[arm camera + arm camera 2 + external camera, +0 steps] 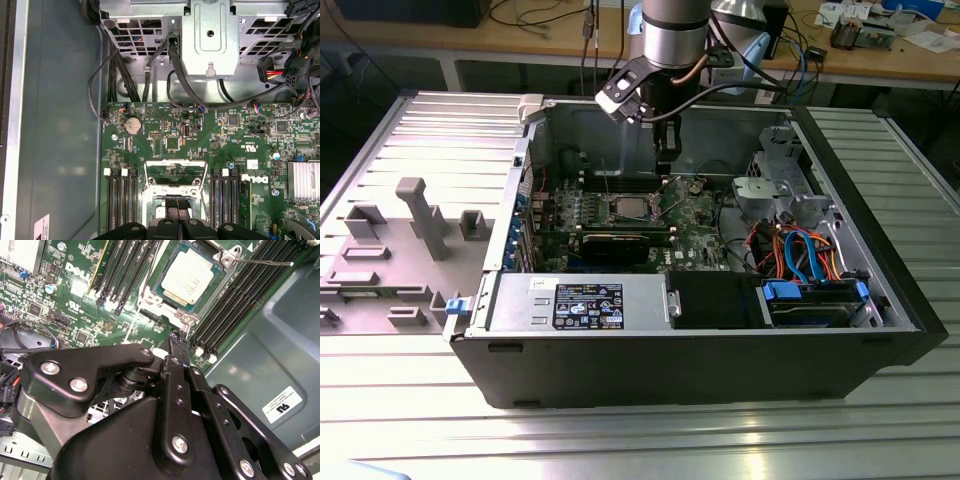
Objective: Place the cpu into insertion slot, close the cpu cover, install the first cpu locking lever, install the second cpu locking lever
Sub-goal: 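Close the cpu cover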
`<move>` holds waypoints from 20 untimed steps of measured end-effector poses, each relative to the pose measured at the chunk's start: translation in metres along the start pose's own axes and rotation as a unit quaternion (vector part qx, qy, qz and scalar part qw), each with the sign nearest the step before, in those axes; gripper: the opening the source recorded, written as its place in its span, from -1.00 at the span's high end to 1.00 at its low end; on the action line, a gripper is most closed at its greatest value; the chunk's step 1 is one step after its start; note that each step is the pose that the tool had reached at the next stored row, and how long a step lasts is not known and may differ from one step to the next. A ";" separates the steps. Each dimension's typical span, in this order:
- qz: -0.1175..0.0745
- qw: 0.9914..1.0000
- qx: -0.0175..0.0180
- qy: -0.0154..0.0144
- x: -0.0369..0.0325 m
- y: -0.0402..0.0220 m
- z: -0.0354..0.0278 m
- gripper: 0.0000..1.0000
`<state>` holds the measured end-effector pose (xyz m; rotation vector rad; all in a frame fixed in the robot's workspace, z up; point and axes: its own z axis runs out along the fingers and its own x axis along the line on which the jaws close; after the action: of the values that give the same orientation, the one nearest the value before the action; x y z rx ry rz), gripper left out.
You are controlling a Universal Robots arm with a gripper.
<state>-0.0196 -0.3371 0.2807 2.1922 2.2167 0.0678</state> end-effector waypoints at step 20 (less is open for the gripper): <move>0.000 1.000 0.000 0.000 -0.0002 0.0172 0.0008 0.79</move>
<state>-0.0024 -0.3371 0.2808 2.1923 2.2169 0.0673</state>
